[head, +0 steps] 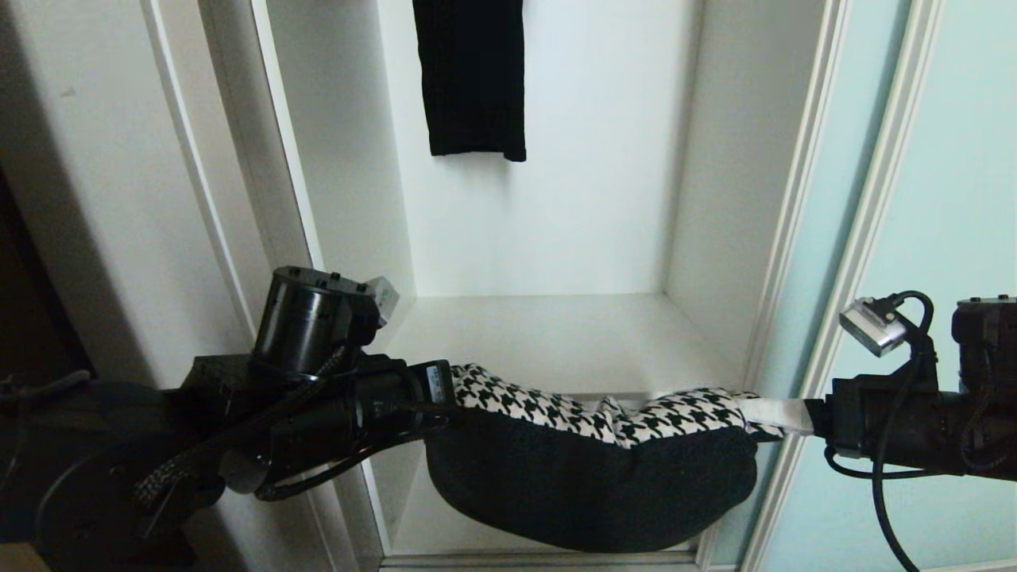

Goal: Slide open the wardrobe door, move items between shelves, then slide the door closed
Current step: Place the pillow on the lower shelf

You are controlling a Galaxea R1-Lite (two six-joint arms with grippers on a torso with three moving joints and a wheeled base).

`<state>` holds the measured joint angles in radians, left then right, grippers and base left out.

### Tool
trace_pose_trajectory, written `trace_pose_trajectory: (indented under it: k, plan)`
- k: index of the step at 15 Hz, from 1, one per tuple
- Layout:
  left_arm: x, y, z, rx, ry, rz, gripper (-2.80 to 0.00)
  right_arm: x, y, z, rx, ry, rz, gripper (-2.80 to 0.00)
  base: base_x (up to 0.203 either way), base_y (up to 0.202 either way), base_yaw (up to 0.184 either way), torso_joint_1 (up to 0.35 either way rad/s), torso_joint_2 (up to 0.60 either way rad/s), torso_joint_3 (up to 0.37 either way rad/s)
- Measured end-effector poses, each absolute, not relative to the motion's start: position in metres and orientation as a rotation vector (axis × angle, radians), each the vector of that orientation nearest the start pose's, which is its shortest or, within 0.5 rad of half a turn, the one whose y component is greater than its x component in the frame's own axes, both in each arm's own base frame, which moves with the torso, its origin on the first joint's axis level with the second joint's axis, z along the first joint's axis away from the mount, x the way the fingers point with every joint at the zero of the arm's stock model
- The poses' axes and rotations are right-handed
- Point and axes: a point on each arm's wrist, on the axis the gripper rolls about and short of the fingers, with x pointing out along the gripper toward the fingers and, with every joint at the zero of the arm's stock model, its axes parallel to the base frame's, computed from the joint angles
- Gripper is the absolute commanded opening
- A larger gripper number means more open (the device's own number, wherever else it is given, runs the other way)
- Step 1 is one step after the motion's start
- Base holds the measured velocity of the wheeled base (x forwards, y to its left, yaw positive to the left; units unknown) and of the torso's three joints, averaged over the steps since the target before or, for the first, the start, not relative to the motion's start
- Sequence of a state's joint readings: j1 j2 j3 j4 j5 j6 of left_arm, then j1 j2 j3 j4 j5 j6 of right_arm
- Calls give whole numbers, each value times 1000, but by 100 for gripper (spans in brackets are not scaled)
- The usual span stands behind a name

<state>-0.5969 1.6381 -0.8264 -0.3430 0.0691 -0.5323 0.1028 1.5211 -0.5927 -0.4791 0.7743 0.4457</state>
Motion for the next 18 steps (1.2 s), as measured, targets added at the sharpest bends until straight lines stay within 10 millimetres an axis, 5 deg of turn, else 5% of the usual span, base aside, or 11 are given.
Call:
trace_pose_trajectory:
  k: [18]
  plan:
    - [238, -159, 175, -361, 578, -359, -280, 234, 40, 157, 570, 648, 761, -280, -179, 0, 1, 3, 2, 2]
